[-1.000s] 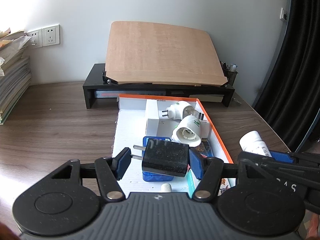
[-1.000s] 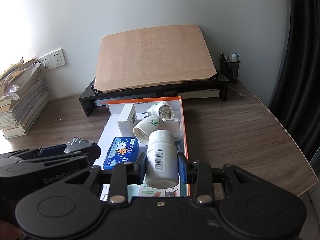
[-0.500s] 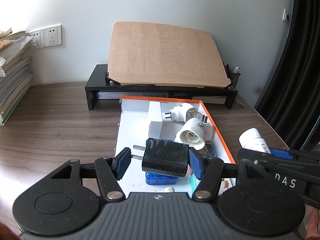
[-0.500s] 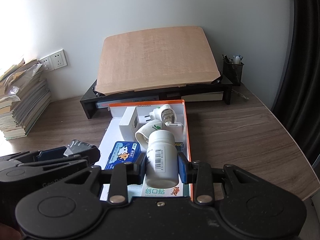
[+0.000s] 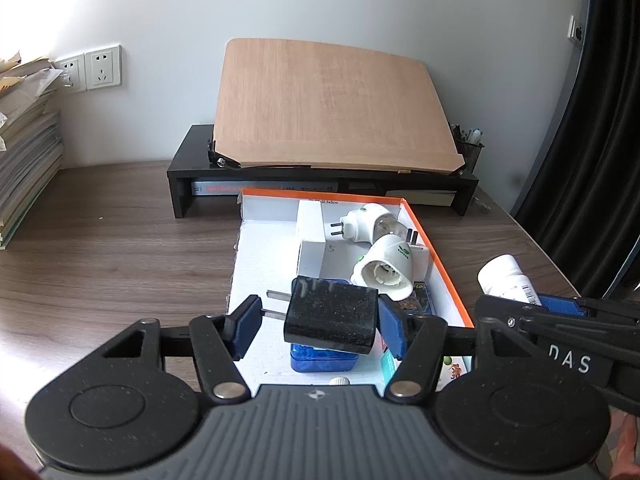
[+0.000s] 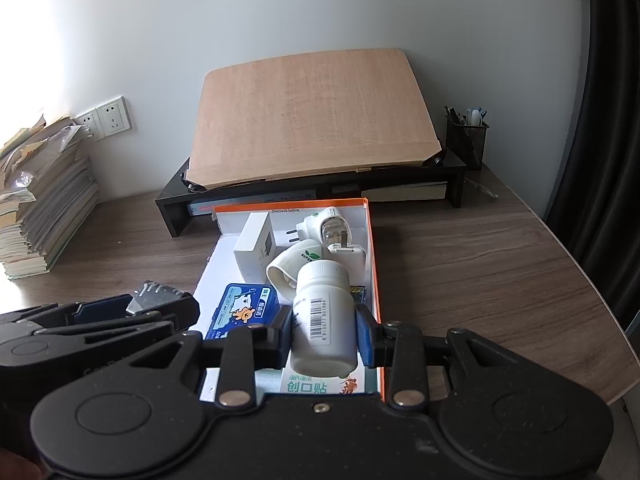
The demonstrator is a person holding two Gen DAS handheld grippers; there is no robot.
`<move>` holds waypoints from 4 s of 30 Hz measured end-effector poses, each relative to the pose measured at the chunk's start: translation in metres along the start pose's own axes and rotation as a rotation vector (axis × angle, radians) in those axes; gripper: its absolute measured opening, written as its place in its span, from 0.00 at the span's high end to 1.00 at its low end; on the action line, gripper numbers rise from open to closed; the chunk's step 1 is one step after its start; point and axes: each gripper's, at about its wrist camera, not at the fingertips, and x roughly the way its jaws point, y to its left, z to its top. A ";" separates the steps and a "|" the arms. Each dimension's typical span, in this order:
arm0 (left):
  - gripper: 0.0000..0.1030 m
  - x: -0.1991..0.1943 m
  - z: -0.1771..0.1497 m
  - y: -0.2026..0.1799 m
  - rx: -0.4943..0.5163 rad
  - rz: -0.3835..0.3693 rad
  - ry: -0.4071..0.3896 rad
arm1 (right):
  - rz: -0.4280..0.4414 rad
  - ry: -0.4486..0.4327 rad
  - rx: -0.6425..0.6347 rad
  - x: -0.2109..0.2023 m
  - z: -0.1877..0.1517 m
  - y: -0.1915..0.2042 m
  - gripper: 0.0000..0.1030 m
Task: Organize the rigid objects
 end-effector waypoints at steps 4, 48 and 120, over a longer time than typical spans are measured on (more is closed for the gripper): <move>0.39 0.002 0.000 0.000 0.002 -0.001 0.003 | -0.002 0.003 0.002 0.003 0.001 -0.001 0.61; 0.13 0.026 -0.001 -0.024 0.045 -0.065 0.091 | -0.067 -0.020 0.016 0.001 0.008 -0.024 0.41; 0.00 -0.032 -0.032 -0.018 -0.025 0.104 0.176 | -0.047 0.082 -0.041 -0.043 -0.037 -0.017 0.22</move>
